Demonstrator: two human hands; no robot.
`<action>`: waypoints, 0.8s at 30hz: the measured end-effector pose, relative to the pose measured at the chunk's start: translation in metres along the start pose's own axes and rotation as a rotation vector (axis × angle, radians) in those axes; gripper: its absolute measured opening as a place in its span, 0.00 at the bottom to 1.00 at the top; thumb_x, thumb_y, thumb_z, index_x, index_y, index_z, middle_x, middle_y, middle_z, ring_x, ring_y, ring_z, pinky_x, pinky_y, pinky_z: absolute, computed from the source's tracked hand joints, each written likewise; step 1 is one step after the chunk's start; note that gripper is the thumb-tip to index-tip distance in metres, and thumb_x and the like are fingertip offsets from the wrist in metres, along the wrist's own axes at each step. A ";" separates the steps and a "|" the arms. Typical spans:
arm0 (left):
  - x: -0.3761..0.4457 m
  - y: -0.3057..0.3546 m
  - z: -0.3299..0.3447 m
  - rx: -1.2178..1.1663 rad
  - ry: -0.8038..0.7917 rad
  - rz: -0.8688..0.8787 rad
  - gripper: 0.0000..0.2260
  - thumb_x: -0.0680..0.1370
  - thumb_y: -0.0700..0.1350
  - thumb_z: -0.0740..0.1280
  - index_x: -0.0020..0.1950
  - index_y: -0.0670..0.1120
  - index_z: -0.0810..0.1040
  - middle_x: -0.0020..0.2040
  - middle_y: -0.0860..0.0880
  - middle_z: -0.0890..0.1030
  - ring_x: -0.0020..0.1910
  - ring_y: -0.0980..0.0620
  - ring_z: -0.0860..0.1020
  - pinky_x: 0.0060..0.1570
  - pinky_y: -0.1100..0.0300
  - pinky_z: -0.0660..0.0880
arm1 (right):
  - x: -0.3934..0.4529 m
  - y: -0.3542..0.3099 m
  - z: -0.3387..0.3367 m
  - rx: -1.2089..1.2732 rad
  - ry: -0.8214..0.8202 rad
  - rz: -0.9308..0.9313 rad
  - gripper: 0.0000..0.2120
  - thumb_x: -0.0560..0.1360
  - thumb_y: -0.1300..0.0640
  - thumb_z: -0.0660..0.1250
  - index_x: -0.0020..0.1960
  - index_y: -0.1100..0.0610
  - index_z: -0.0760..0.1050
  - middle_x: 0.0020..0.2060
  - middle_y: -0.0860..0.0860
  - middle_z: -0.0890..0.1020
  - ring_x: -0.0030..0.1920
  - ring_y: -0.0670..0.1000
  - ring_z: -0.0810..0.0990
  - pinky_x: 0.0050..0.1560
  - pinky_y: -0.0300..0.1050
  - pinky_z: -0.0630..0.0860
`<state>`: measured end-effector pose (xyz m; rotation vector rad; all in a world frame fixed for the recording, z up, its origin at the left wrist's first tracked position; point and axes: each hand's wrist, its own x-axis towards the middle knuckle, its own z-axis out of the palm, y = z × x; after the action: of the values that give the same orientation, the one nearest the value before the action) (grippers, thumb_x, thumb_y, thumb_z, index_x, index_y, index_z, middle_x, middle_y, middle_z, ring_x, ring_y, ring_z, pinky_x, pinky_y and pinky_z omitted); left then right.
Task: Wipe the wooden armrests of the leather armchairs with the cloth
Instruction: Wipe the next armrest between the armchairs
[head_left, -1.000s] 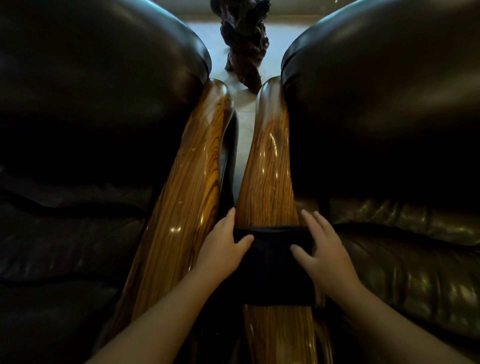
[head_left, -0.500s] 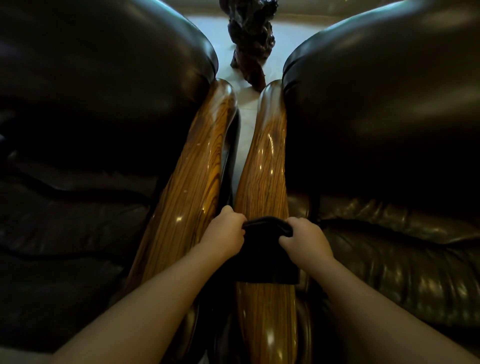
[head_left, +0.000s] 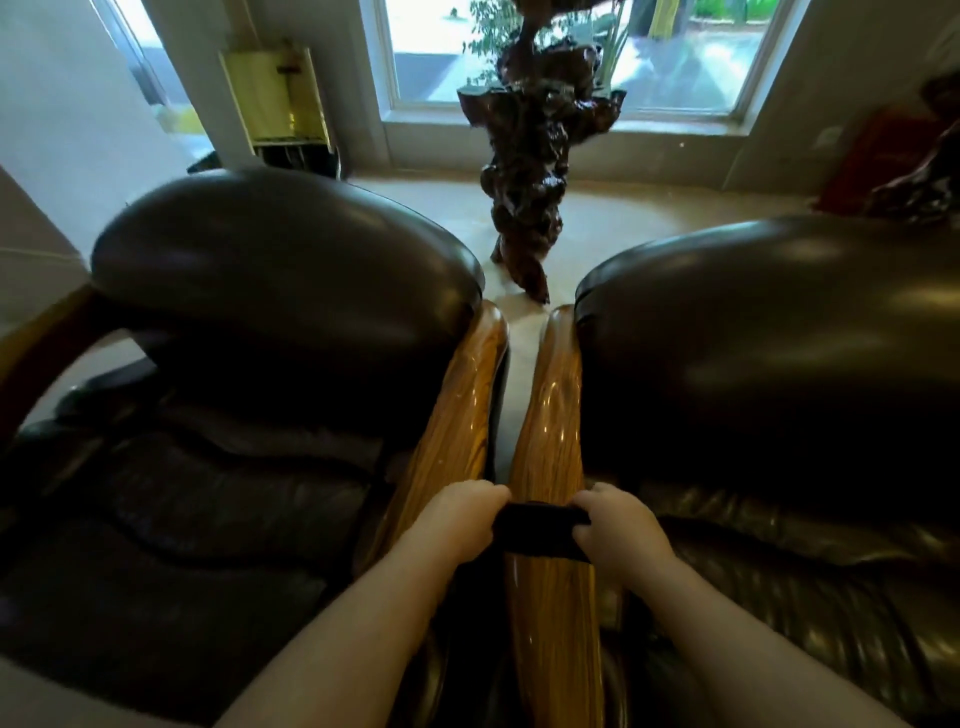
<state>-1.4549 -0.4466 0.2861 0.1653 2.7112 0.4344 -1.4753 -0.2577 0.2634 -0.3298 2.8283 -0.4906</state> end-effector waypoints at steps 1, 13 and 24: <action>-0.008 -0.002 -0.010 0.013 0.001 0.003 0.17 0.75 0.37 0.66 0.62 0.51 0.74 0.55 0.51 0.77 0.52 0.52 0.77 0.53 0.55 0.77 | -0.003 -0.009 -0.008 -0.014 -0.010 -0.015 0.04 0.75 0.53 0.67 0.48 0.46 0.78 0.40 0.42 0.71 0.38 0.43 0.73 0.36 0.34 0.71; -0.115 -0.105 -0.094 -0.096 0.121 0.152 0.14 0.77 0.40 0.65 0.61 0.52 0.74 0.52 0.52 0.77 0.48 0.56 0.77 0.45 0.61 0.76 | -0.051 -0.160 -0.029 0.043 0.020 0.028 0.05 0.77 0.55 0.66 0.43 0.51 0.79 0.37 0.47 0.80 0.31 0.43 0.78 0.29 0.33 0.72; -0.163 -0.182 -0.096 -0.096 0.072 0.214 0.13 0.77 0.41 0.64 0.59 0.54 0.76 0.48 0.57 0.76 0.43 0.59 0.76 0.41 0.64 0.76 | -0.095 -0.249 0.008 0.082 0.022 0.098 0.06 0.77 0.54 0.65 0.42 0.47 0.77 0.34 0.45 0.81 0.32 0.43 0.81 0.30 0.34 0.72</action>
<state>-1.3528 -0.6740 0.3699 0.4227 2.7462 0.6425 -1.3397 -0.4634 0.3645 -0.1698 2.8196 -0.5899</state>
